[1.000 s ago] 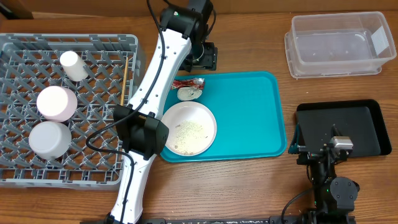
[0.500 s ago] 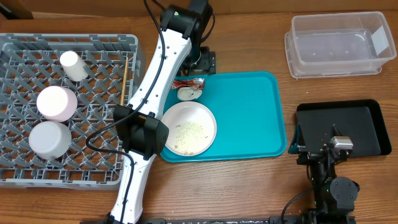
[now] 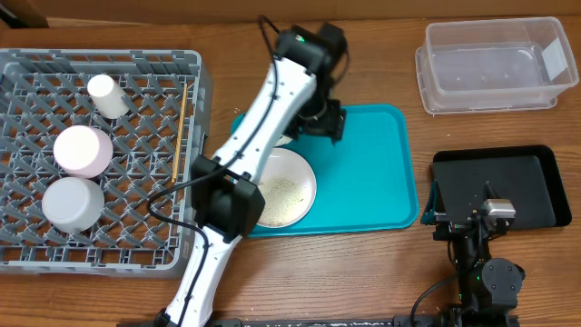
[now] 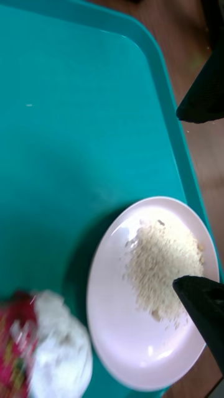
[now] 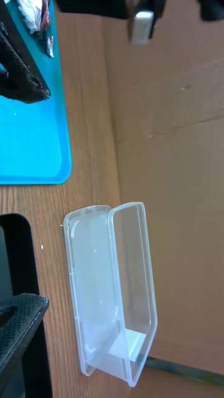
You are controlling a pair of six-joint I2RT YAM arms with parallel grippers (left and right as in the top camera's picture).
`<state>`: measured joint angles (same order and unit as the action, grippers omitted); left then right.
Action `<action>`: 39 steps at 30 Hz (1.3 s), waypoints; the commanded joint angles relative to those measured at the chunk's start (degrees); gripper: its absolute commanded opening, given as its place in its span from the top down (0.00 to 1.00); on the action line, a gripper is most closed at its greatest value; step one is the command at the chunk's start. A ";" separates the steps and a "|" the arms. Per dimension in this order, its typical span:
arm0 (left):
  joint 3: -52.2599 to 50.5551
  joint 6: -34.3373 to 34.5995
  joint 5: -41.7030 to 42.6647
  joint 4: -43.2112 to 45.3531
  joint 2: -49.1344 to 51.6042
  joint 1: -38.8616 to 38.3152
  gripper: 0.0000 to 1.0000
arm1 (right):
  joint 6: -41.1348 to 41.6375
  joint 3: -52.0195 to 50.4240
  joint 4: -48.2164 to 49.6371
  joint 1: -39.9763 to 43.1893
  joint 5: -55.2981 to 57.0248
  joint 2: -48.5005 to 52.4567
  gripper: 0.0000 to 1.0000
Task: Sort waste into correct bins and load items into the dishwasher
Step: 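Move the left gripper back over the rack without an object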
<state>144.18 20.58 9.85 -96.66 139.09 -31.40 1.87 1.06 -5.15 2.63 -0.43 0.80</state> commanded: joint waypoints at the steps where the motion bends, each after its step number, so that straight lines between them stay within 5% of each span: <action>1: -2.60 -0.92 0.11 -0.20 -0.79 -1.75 0.20 | -0.20 -0.61 0.35 0.28 0.37 -0.63 0.00; 9: -3.58 0.63 0.00 -0.17 -4.90 -1.99 0.19 | -0.20 -0.61 0.33 0.28 0.37 -0.63 0.00; 12: -6.73 0.63 -2.97 -0.20 -10.36 -1.97 0.12 | -0.20 -0.61 0.35 0.28 0.37 -0.63 0.01; 13: -8.11 0.61 -3.87 -0.17 -12.09 -1.97 0.00 | -0.20 -0.61 0.35 0.28 0.37 -0.63 0.00; 19: -22.62 6.91 -12.74 -0.17 -26.29 1.20 0.00 | -0.20 -0.61 0.35 0.28 0.37 -0.63 0.00; 26: -32.39 17.00 -16.33 -0.17 -39.65 22.01 0.00 | -0.20 -0.61 0.35 0.28 0.37 -0.63 0.00; 33: -33.11 5.79 2.69 -0.17 -40.00 42.14 0.00 | -0.20 -0.61 0.33 0.28 0.37 -0.63 0.00; 39: -34.56 4.66 0.09 -0.17 -40.00 47.87 0.00 | -0.20 -0.61 0.33 0.28 0.37 -0.63 0.00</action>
<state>110.34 27.97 8.84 -96.68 100.29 15.11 1.87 1.06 -5.15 2.63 -0.43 0.80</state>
